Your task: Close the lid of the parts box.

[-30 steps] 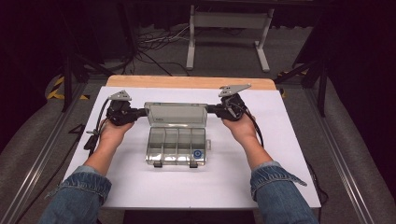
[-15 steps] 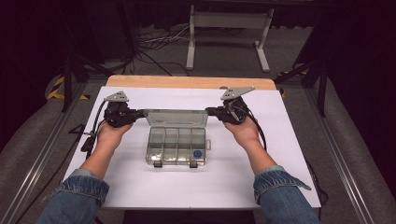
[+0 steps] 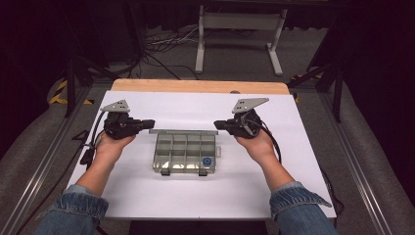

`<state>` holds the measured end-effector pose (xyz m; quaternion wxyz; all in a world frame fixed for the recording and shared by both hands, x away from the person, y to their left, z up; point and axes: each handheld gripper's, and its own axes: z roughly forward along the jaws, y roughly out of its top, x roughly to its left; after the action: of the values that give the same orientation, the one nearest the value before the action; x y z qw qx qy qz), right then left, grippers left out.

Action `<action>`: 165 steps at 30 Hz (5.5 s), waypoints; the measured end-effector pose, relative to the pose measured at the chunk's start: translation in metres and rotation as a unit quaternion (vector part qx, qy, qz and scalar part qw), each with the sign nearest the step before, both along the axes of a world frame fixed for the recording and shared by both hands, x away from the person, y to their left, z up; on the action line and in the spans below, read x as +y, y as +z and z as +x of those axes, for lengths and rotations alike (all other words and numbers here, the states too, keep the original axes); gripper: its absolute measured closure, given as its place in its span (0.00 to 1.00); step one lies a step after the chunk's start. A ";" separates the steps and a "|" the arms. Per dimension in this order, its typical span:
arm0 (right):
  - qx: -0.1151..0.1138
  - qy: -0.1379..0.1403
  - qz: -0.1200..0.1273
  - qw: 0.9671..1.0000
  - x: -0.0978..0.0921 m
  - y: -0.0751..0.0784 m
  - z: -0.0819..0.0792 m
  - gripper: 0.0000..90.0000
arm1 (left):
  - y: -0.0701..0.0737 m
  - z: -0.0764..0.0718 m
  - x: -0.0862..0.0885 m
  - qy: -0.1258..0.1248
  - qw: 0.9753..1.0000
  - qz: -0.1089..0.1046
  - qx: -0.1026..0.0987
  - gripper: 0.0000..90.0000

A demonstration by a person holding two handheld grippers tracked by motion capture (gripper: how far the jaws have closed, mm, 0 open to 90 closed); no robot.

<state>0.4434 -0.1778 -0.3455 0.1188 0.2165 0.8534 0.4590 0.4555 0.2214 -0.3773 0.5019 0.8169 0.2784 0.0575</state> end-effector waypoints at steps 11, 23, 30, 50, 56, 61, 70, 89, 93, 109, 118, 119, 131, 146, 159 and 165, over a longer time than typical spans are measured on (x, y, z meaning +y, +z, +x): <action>0.010 0.029 -0.026 0.999 0.006 -0.010 -0.023 1.00 | 0.002 -0.026 -0.004 -0.048 0.998 0.046 -0.014 0.98; 0.032 0.049 -0.030 0.998 0.008 -0.020 -0.040 1.00 | -0.005 -0.044 -0.010 -0.078 0.995 0.054 0.002 0.97; 0.039 0.055 -0.033 0.997 0.011 -0.025 -0.044 1.00 | -0.012 -0.048 -0.013 -0.085 0.994 0.072 0.007 0.97; 0.054 0.050 -0.029 0.997 0.014 -0.052 -0.053 0.99 | -0.034 -0.057 -0.013 -0.089 0.993 0.069 0.024 0.95; 0.056 0.050 -0.033 0.997 0.015 -0.056 -0.055 0.99 | -0.038 -0.060 -0.013 -0.091 0.993 0.069 0.025 0.95; 0.059 0.048 -0.033 0.997 0.015 -0.058 -0.056 0.99 | -0.040 -0.060 -0.012 -0.092 0.993 0.074 0.024 0.95; 0.062 0.048 -0.040 0.996 0.017 -0.064 -0.057 0.99 | -0.044 -0.060 -0.013 -0.094 0.992 0.077 0.026 0.95; 0.045 0.040 -0.044 0.997 0.017 -0.066 -0.060 0.98 | -0.047 -0.062 -0.014 -0.088 0.993 0.073 0.023 0.96; 0.040 0.037 -0.039 0.998 0.015 -0.067 -0.060 0.98 | -0.049 -0.062 -0.013 -0.087 0.994 0.061 0.026 0.97; 0.035 0.035 -0.051 0.997 0.016 -0.072 -0.060 0.99 | -0.053 -0.066 -0.023 -0.068 0.994 0.089 0.008 1.00; 0.016 0.038 -0.018 0.999 0.011 -0.064 -0.064 0.90 | -0.053 -0.067 -0.019 -0.069 0.996 0.054 0.008 0.92; 0.011 0.039 -0.014 0.999 0.011 -0.062 -0.065 0.89 | -0.052 -0.068 -0.019 -0.065 0.997 0.051 0.001 0.89; -0.042 0.007 0.024 0.999 -0.001 -0.052 -0.074 0.40 | -0.041 -0.073 -0.010 -0.031 0.999 -0.002 -0.039 0.49; -0.062 0.005 0.071 0.996 -0.021 -0.046 -0.079 0.09 | -0.039 -0.081 -0.004 -0.007 0.997 -0.032 -0.066 0.15; -0.106 -0.024 0.105 0.989 -0.057 -0.045 -0.089 0.02 | -0.042 -0.094 0.013 0.011 0.993 -0.066 -0.100 0.04; -0.120 -0.037 0.105 0.987 -0.070 -0.046 -0.093 0.02 | -0.046 -0.099 0.017 0.028 0.990 -0.074 -0.115 0.02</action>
<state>0.3501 -0.2479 -0.3912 0.2139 0.2022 0.7716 0.5639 0.3569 0.2384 -0.4232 0.5877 0.7576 0.2450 0.1438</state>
